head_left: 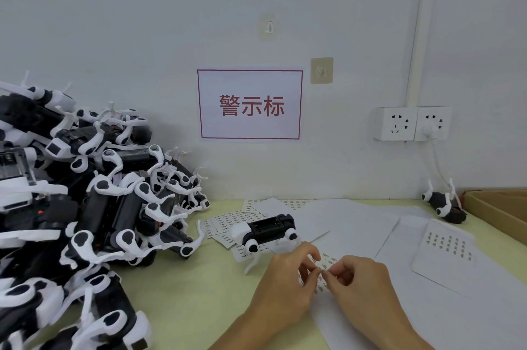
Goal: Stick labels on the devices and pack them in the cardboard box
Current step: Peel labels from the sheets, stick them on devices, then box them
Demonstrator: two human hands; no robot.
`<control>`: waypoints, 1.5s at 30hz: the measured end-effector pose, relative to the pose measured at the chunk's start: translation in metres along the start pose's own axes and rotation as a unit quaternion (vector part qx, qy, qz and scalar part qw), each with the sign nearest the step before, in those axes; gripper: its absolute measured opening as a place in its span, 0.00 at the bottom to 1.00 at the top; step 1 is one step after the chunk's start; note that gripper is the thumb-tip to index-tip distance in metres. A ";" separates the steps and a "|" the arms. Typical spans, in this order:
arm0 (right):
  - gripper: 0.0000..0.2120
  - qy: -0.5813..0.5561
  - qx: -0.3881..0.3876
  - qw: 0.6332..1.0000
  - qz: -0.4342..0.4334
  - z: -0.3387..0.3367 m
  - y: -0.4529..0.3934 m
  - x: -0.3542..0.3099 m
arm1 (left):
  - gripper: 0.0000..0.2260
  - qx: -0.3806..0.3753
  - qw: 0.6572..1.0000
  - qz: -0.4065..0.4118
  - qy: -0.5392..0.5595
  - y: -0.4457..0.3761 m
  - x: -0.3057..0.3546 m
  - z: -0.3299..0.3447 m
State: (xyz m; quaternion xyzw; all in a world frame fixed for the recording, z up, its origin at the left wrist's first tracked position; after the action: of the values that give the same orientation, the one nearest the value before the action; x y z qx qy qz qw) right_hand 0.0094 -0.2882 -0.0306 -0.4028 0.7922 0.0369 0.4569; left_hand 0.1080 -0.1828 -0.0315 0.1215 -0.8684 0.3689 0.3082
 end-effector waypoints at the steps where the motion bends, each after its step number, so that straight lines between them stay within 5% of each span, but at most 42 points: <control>1: 0.10 0.009 0.001 1.000 -0.003 -0.001 0.000 -0.001 | 0.10 0.001 1.000 0.001 0.000 0.000 0.001 0.000; 6: 0.09 0.053 0.004 0.999 -0.006 -0.006 0.000 -0.002 | 0.12 0.037 0.999 -0.009 0.007 0.000 0.000 -0.010; 10: 0.05 -0.017 -0.020 0.999 -0.023 -0.005 0.000 -0.007 | 0.16 0.065 0.997 -0.009 0.036 0.000 0.001 -0.015; 20: 0.13 -0.024 -0.027 0.998 -0.042 0.001 0.003 -0.009 | 0.14 0.034 0.998 0.015 0.048 0.001 0.004 -0.009; 34: 0.06 0.017 0.004 1.000 -0.026 -0.006 0.009 -0.013 | 0.05 0.003 0.999 -0.021 0.026 0.001 0.000 -0.001; 39: 0.09 0.009 0.025 0.999 -0.024 -0.010 0.008 -0.013 | 0.08 0.065 0.997 -0.044 0.000 0.004 -0.005 -0.016; 43: 0.11 0.002 0.022 1.000 0.000 -0.013 0.003 -0.003 | 0.05 0.138 0.985 0.060 -0.089 0.003 0.021 -0.031; 45: 0.10 0.005 0.009 1.000 0.009 -0.010 0.002 0.000 | 0.04 0.197 0.949 0.160 -0.186 0.004 0.041 -0.039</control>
State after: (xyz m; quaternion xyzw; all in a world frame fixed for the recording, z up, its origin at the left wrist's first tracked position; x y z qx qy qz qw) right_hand 0.0008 -0.2915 -0.0255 -0.3915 0.7986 0.0316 0.4560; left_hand 0.0915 -0.1511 0.0130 0.1052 -0.8284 0.5480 0.0483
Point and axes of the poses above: each hand's wrist, its own y-axis away from the middle knuckle, its own z-axis out of the palm, x = y × z, the point moved 8 cm from there along -y, towards the middle knuckle, and after that the axes turned 2 degrees about z, right-handed, at the moved point
